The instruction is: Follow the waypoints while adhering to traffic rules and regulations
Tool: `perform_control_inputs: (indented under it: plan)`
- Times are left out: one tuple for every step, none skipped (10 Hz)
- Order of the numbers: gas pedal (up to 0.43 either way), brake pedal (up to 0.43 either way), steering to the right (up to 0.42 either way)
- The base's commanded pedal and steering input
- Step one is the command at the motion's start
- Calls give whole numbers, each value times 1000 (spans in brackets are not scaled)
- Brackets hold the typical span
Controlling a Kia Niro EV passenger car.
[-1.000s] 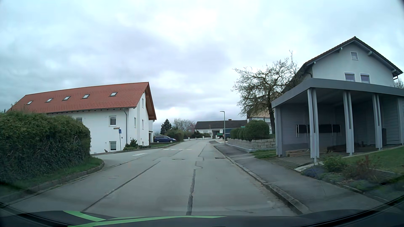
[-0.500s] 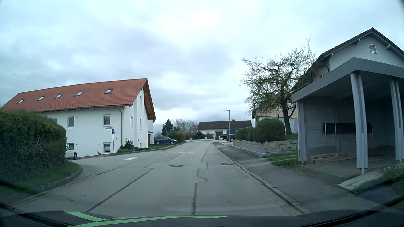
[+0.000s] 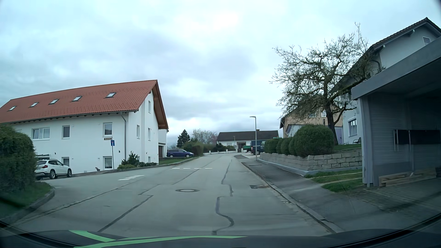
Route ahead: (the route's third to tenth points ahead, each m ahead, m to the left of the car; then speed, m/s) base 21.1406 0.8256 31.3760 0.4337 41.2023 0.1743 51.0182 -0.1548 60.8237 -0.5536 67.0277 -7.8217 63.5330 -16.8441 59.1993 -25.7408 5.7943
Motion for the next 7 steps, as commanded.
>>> perform_control_inputs:
  plan:
    - [110,0,-5]
    - [98,0,-4]
    - [87,0,-3]
    - [87,0,2]
    - [79,0,4]
    - [79,0,4]
    - [79,0,4]
